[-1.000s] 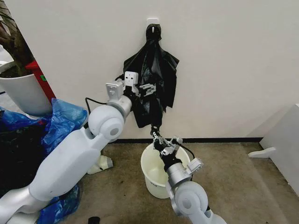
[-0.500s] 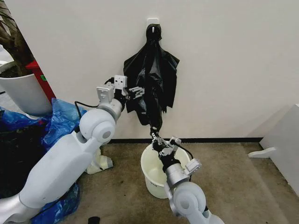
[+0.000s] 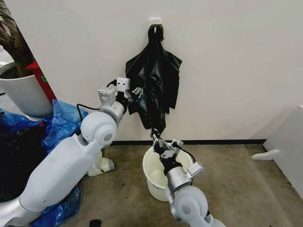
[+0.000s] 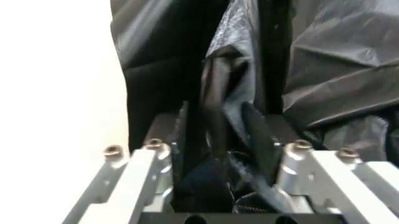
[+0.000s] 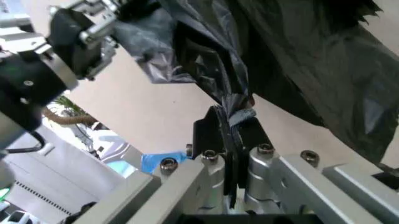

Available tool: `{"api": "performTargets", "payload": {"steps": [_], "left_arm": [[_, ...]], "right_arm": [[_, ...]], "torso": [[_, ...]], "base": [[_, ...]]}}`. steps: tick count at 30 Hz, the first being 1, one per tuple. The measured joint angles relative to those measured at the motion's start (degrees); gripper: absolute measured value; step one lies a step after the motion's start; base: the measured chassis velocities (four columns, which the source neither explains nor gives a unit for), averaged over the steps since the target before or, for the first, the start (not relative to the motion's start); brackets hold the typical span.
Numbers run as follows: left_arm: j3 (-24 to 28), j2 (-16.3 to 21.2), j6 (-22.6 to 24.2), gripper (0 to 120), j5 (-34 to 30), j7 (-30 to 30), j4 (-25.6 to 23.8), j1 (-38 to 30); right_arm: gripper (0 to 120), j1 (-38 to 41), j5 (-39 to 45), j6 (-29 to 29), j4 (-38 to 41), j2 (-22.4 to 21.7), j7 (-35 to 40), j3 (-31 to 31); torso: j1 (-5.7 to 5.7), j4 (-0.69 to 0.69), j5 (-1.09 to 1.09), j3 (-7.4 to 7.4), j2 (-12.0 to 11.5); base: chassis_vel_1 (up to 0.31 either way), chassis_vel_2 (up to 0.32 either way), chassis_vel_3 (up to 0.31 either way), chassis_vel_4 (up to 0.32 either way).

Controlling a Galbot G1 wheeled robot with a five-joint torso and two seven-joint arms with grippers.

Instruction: Place the garbage bag over the trash bin.

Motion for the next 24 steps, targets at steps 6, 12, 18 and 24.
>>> {"api": "performTargets", "payload": {"steps": [6,12,18,24], "left_arm": [[0.9,-0.94,-0.24,12,-0.29,0.4,1.39,-1.09],[1.42,-2.6,-0.74,0,-0.28,0.87,2.62,-2.17],[0.67,-2.49,-1.21,0,0.31,0.97,1.8,-1.51],[-2.58,-0.42,-1.76,0,-0.13,2.08,-0.9,-1.15]], "right_arm": [[0,-0.32,0.69,1.4,0.55,-0.05,-1.24,0.12],[0,-1.19,0.91,1.67,1.44,-0.65,-1.73,1.33],[0,-3.08,-1.39,2.61,1.7,-0.43,-2.56,2.05],[0,-5.81,-5.13,4.25,0.91,1.3,-4.38,2.66]], "torso": [[0.0,0.0,0.0,0.0,0.0],[0.0,-0.01,0.0,0.0,0.0],[0.0,-0.01,0.0,0.0,0.0],[0.0,0.0,0.0,0.0,0.0]], "base": [[0.0,0.0,0.0,0.0],[0.0,0.0,0.0,0.0],[0.0,0.0,0.0,0.0],[0.0,0.0,0.0,0.0]]}}
